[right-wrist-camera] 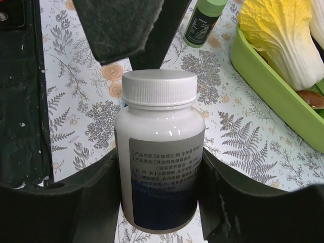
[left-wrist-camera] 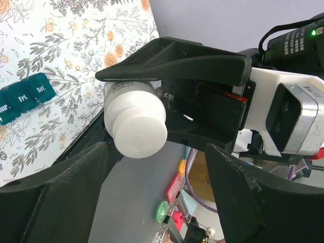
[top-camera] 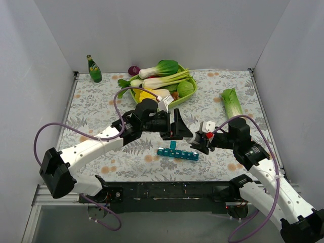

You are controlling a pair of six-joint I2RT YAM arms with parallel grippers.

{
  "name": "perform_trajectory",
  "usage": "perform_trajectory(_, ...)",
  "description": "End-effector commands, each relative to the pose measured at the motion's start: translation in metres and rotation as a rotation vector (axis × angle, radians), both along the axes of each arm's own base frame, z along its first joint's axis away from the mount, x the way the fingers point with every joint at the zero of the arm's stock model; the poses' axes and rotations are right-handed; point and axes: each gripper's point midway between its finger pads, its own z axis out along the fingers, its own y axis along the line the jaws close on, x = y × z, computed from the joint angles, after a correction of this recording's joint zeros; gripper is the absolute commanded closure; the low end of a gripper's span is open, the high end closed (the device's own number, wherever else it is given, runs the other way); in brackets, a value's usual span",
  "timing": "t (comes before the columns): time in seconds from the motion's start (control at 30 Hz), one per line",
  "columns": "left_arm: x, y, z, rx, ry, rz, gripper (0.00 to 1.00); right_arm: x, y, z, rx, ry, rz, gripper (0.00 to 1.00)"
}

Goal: Sort the pills into containers

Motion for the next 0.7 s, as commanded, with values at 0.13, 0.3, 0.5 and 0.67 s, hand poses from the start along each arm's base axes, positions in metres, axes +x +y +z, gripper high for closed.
perform_trajectory(0.13, 0.005, -0.005, 0.001, 0.035, -0.018, -0.008, 0.29, 0.0, 0.003, 0.018, 0.023, -0.056, 0.014, 0.99)
perform_trajectory(0.3, 0.005, -0.008, 0.0, 0.043, -0.027, -0.025, 0.41, -0.001, 0.003, 0.018, 0.024, -0.05, 0.018, 0.99)
perform_trajectory(0.5, 0.004, -0.01, -0.002, 0.049, -0.065, -0.067, 0.6, -0.005, 0.003, 0.016, 0.031, -0.035, 0.022, 0.99)
perform_trajectory(0.67, -0.016, -0.001, 0.012, -0.002, -0.351, -0.28, 0.71, -0.02, 0.008, 0.014, 0.078, 0.071, 0.062, 0.99)
